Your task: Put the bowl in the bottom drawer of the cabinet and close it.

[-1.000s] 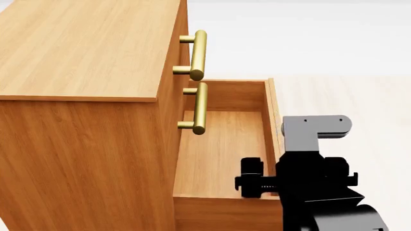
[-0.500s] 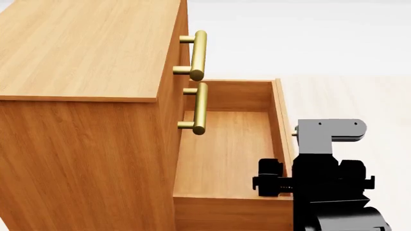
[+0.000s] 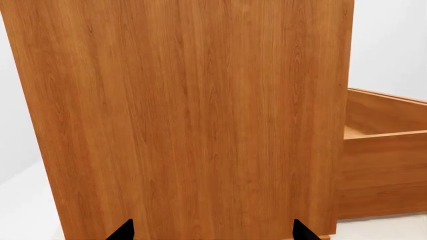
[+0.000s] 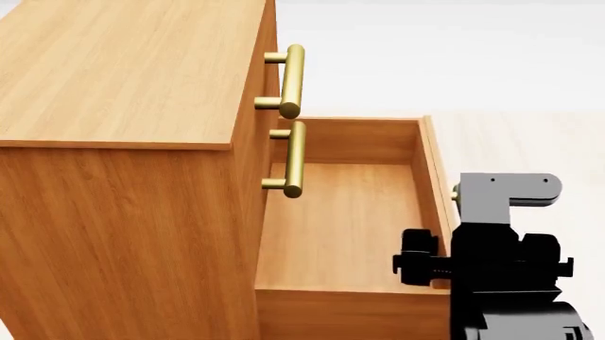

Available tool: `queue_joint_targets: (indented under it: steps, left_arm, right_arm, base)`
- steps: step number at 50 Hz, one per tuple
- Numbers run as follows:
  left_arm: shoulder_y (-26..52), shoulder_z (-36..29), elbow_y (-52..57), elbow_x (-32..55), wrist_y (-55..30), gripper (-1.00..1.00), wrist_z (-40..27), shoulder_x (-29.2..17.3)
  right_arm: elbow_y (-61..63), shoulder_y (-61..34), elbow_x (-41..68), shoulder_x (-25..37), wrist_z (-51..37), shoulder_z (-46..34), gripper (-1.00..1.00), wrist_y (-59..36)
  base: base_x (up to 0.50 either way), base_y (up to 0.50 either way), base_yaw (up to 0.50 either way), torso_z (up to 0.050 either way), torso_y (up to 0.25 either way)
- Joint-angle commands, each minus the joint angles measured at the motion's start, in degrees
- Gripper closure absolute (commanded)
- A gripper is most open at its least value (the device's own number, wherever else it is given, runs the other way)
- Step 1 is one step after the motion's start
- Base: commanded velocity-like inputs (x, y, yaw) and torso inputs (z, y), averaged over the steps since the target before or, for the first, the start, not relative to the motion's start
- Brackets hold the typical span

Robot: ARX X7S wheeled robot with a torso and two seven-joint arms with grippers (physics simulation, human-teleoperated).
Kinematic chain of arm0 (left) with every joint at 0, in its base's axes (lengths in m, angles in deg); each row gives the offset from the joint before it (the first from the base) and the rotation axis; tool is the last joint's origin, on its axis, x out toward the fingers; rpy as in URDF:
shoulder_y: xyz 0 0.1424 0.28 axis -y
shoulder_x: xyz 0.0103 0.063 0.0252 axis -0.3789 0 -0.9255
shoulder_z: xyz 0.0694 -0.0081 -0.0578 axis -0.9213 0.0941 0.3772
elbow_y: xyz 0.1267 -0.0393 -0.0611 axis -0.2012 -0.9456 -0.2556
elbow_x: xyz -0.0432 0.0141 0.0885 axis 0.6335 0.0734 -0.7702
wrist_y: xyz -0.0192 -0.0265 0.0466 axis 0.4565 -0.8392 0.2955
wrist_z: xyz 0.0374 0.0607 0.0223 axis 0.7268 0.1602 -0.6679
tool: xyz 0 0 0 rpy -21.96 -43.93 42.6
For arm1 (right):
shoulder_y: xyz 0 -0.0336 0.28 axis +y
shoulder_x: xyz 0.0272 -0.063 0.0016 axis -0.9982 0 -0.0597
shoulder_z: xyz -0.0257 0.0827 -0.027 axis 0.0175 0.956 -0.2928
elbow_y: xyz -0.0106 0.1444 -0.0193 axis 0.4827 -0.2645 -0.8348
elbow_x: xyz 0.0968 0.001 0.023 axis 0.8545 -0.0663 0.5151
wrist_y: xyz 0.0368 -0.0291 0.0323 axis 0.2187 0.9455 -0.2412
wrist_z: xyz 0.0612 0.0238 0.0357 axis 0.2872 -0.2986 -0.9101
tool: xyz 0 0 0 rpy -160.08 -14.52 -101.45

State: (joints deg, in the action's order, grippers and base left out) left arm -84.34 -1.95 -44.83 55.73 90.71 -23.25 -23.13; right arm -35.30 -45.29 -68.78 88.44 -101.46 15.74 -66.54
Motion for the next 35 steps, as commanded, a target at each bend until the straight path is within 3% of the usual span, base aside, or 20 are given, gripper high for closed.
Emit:
queue_joint_targets:
  steps: [1,22,35]
  left_arm:
    - [0.09,-0.19,-0.26,0.17,0.30,-1.00,-0.19,-0.17]
    - [0.09,-0.54,0.01,0.38,0.20,-1.00,-0.62,-0.54]
    - [0.27,-0.82,-0.24,0.44,0.39,-1.00,-0.79,-0.71]
  right_arm:
    - [-2.92,-0.27,-3.90,0.60,-1.97,0.11,-1.00,1.47]
    - [-0.29,0.66,-2.96,0.98,-2.09,0.58,-1.00,0.55]
    - [18.32,3.41,2.65,2.93,-0.86,5.54,-1.00,-2.30]
  base:
    - [0.00,0.00,0.00,0.000,0.000]
    - [0.00,0.00,0.00,-0.001,0.000]
    - [0.00,0.00,0.00,0.000,0.000]
